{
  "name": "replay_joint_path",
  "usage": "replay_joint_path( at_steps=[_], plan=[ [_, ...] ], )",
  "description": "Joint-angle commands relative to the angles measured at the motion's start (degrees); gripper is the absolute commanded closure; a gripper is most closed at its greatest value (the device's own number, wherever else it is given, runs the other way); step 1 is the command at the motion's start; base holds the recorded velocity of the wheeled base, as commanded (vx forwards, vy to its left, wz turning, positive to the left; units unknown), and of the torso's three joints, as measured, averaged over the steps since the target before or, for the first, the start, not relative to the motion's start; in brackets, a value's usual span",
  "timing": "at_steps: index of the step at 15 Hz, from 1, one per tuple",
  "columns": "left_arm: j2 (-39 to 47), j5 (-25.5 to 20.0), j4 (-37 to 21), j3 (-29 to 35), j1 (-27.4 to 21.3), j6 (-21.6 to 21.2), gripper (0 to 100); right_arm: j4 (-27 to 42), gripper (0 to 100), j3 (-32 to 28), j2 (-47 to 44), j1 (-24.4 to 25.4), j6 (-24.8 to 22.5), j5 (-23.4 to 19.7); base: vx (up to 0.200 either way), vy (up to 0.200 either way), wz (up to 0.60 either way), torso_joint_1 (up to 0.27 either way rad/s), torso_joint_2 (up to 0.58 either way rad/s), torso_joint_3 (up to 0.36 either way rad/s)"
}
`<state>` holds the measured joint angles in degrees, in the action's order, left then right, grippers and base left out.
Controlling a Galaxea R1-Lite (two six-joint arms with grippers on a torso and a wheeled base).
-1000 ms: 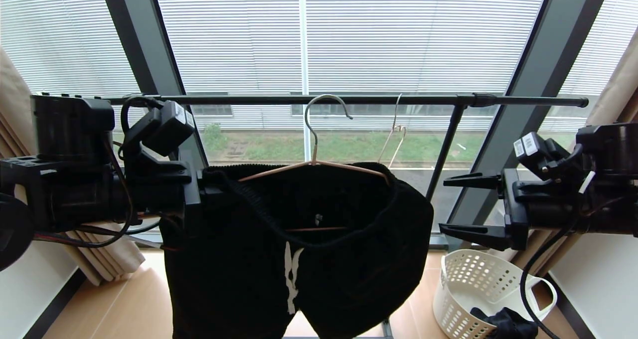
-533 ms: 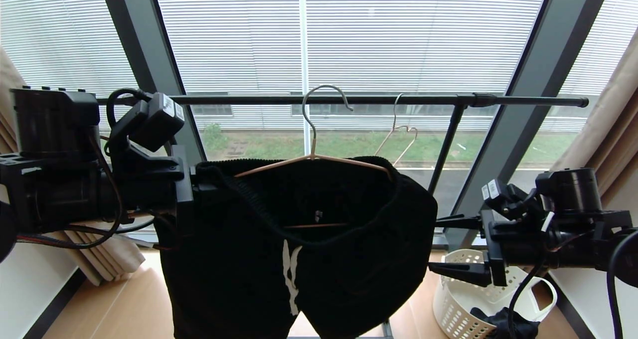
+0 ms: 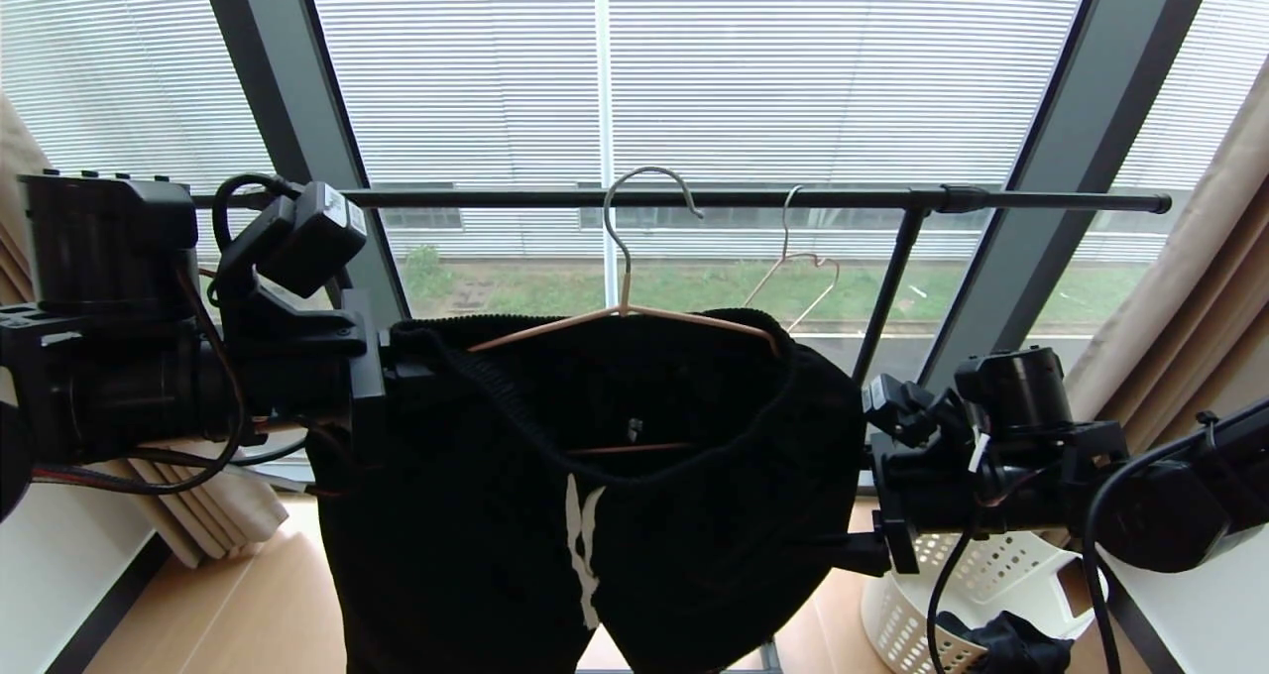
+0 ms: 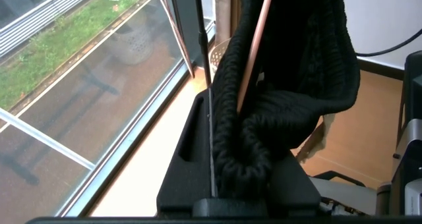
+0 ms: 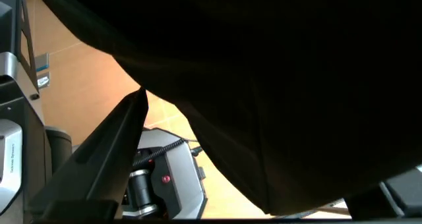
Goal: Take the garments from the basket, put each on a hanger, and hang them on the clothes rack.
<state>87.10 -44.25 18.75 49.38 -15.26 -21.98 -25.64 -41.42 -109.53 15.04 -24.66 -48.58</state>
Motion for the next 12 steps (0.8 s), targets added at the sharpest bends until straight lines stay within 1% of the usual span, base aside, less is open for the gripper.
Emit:
replay_joint_path(
  at_steps=[1, 2, 4, 12],
  plan=[
    [0.1, 0.0, 0.0, 0.0, 0.1, 0.0, 100, 0.0, 0, -0.4, -1.6, 0.5, 0.0, 0.0, 0.000, 0.000, 0.00, 0.000, 0.00, 0.000],
    [0.0, 0.0, 0.1, 0.0, 0.0, 0.6, 100, 0.0, 100, -0.3, -1.5, 0.5, 0.0, 0.2, 0.000, 0.000, 0.00, 0.000, 0.00, 0.000],
    [0.0, 0.0, 0.1, 0.0, 0.0, 1.9, 100, 0.1, 100, 0.2, -0.5, -0.5, 0.0, 0.6, 0.000, 0.000, 0.00, 0.000, 0.00, 0.000],
    [-0.6, 0.0, 0.1, -0.4, 1.3, 1.9, 100, 0.1, 100, 1.5, 5.0, -7.4, -0.2, 0.8, 0.000, 0.000, 0.00, 0.000, 0.00, 0.000]
  ],
)
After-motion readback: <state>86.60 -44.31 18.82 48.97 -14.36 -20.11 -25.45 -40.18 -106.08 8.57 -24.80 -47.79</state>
